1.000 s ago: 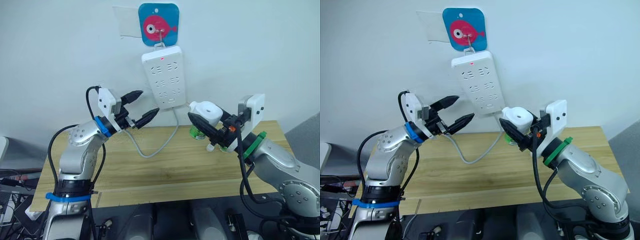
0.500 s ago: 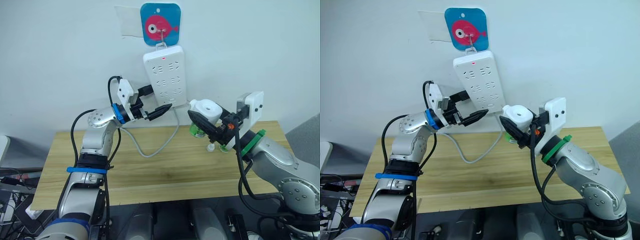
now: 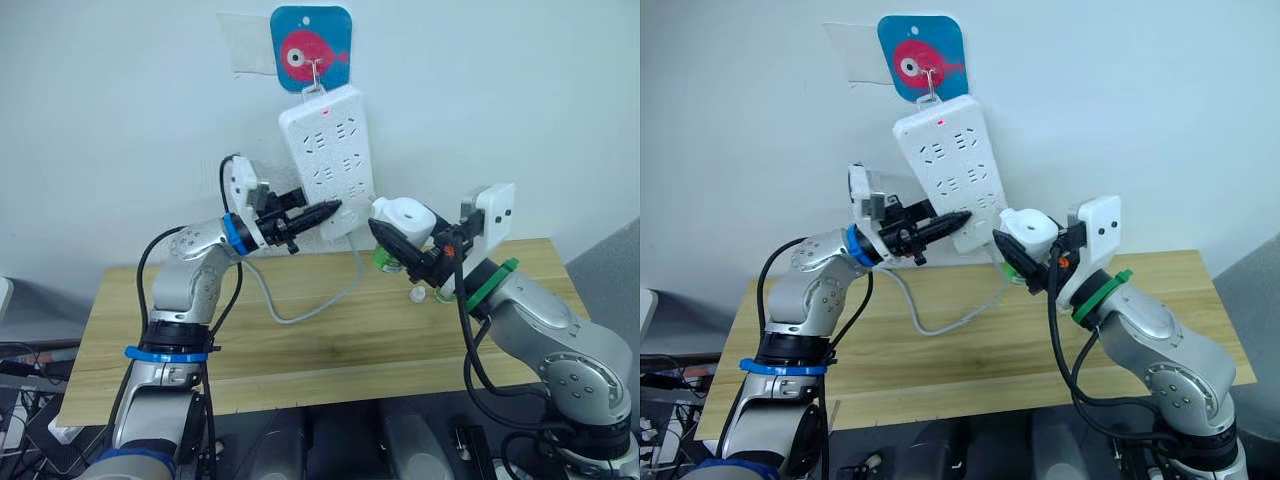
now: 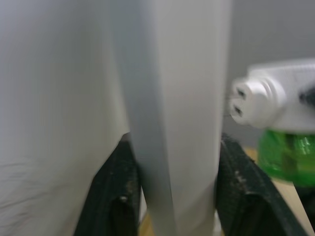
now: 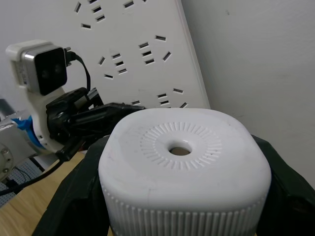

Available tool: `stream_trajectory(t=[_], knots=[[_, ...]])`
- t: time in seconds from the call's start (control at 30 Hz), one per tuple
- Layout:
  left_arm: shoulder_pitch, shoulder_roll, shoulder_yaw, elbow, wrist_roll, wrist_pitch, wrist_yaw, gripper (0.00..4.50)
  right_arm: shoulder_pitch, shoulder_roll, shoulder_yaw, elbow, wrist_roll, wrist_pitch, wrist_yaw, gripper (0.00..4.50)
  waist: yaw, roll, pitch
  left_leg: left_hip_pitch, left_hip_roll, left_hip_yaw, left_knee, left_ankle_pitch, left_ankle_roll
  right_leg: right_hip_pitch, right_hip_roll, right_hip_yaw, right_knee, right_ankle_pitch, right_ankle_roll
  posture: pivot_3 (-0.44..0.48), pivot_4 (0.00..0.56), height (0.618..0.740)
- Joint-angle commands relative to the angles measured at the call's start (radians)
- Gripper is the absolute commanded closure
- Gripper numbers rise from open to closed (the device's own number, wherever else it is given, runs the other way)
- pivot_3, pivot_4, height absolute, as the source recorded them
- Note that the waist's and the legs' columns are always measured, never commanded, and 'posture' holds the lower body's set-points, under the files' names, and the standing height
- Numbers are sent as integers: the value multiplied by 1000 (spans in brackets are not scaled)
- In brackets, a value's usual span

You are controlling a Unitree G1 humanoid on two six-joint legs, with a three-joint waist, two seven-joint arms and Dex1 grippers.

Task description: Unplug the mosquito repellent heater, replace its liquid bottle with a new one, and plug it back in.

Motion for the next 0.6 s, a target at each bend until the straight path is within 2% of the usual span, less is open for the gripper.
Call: stream_trajectory(t=[0.03, 0.6], knots=[[7, -1, -10, -60, -4, -1, 2, 3133, -22, 11, 4, -23, -14, -22, 18, 1505, 0, 0, 0, 0, 0, 0, 0, 0, 0, 0, 0, 0, 0, 0, 0, -143, 249, 740], [19, -7, -15, -93, -9, 18, 23, 3134, -106, 115, 82, 52, -142, 17, -28, 1505, 2, 0, 0, 0, 0, 1, 0, 1, -1, -1, -1, 0, 0, 0, 0, -131, 241, 740]])
